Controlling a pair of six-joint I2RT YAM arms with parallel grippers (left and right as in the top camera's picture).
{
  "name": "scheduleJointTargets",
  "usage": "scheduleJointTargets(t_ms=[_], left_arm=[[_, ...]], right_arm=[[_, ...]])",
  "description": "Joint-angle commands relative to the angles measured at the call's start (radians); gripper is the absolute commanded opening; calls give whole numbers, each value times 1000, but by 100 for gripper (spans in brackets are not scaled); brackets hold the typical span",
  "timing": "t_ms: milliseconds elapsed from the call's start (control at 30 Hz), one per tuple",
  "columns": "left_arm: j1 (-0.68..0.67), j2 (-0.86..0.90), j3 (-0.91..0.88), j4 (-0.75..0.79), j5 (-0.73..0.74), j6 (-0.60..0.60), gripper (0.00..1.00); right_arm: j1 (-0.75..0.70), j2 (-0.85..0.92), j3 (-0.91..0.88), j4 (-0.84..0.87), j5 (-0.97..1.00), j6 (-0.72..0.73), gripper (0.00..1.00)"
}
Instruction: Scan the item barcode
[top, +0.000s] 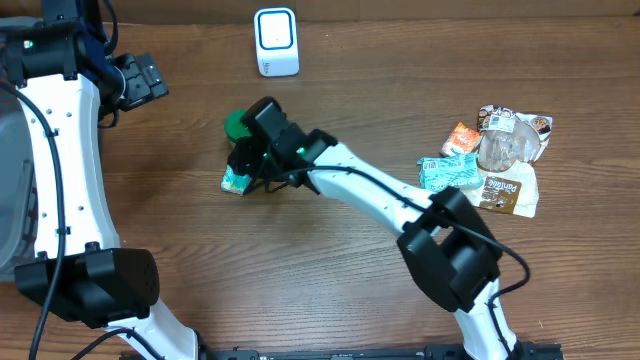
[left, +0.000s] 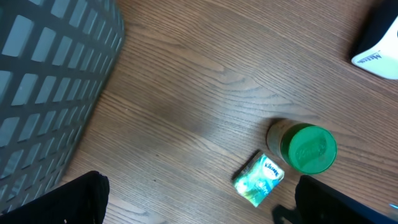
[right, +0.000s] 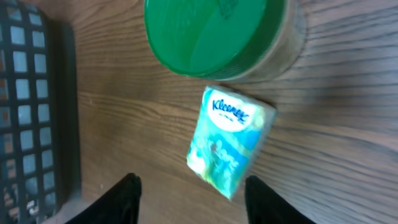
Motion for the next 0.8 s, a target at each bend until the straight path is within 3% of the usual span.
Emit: scheduleJointTargets(t_ms=[0,500,767], left_arm=[[-4,7,4,0,-5,3,100],[-9,7,4,0,-5,3,100],[-9,7,4,0,-5,3,100]], right_arm=[[20,37,5,39,117,70,45],[58,135,5,57,121,97,43],[63,145,5,52,129,93,33]])
